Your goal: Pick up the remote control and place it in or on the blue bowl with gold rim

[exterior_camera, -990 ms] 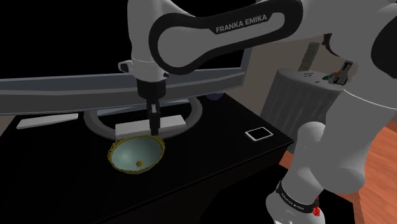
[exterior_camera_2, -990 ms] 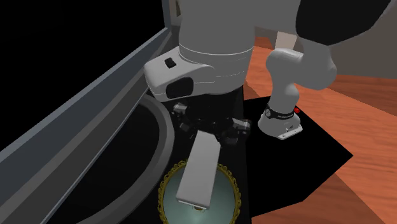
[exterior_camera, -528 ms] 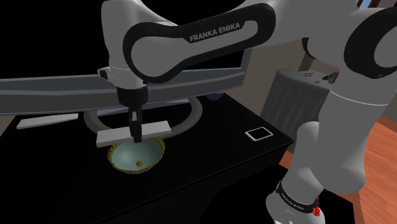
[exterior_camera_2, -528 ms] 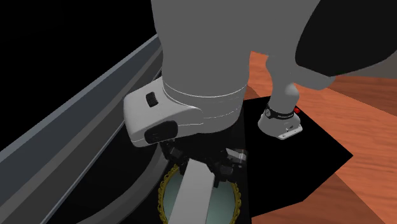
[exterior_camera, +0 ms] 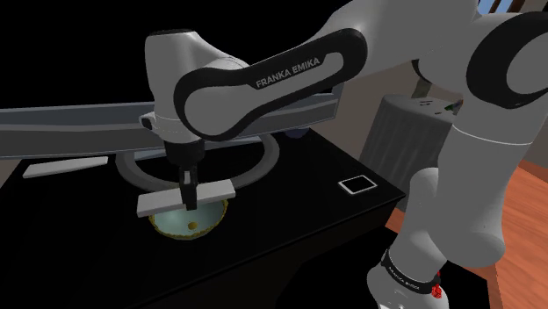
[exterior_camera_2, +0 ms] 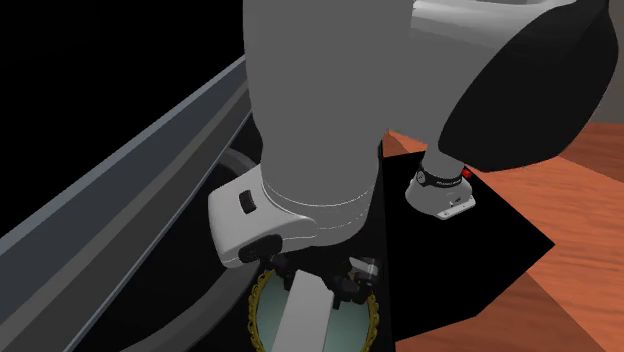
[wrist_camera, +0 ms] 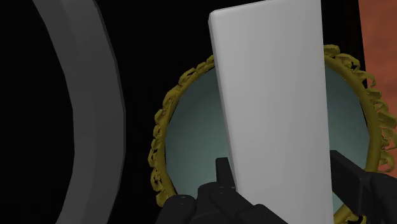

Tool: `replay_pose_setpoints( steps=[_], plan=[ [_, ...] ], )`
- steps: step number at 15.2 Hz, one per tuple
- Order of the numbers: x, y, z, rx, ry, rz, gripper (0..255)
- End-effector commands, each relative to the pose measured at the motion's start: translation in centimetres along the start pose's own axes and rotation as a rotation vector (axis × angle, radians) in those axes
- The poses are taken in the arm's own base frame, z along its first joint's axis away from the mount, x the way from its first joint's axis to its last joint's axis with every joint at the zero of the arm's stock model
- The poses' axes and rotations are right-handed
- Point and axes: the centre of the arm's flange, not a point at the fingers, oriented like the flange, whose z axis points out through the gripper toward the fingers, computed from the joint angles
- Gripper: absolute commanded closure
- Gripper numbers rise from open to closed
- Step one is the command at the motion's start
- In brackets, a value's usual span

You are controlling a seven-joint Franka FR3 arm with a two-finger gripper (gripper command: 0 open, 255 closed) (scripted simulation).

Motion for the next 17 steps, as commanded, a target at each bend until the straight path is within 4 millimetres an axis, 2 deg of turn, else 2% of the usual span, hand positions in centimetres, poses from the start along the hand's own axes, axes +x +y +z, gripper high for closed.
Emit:
replay_pose_setpoints(
  steps=[1,9,10,15,17],
  plan=[
    [0.0,-0.1,1.4,0.000,0.001,0.000,255],
    [0.0,-0.1,1.4,0.000,0.001,0.000,255],
    [0.0,-0.1,1.4,0.000,0.001,0.000,0],
    [0.0,-0.1,1.3,0.000,0.001,0.000,0],
    [0.0,-0.1,-1.3,0.000,0.001,0.000,0]
  ],
)
